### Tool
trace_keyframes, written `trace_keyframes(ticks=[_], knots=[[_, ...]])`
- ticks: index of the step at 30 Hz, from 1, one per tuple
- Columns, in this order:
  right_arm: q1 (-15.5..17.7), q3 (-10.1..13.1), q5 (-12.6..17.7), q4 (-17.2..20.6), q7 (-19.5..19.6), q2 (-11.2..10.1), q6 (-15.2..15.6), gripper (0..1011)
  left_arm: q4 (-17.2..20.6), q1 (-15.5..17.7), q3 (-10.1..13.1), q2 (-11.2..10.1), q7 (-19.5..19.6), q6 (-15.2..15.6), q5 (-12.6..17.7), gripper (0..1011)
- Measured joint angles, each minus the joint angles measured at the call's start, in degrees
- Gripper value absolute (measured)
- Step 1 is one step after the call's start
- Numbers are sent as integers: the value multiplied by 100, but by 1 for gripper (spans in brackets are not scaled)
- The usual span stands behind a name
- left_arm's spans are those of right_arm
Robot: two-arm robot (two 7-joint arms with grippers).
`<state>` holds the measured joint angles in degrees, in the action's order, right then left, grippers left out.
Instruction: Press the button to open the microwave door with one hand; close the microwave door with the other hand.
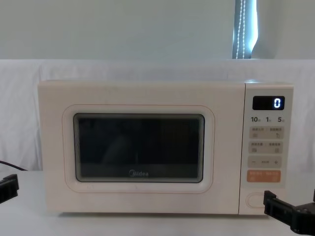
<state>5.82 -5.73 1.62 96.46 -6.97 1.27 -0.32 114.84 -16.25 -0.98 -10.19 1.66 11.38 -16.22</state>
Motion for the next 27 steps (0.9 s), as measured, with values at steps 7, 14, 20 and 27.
trace_keyframes(ticks=[7,14,20,27], knots=[[0,0,0,0,0,0,0,1002,0,1,0,0,0,3,-2,986],[0,0,0,0,0,0,0,1002,0,1,0,0,0,3,-2,1001],[0,0,0,0,0,0,0,1002,0,1,0,0,0,3,-2,1001],[0,0,0,0,0,0,0,1002,0,1,0,0,0,3,-2,1001]])
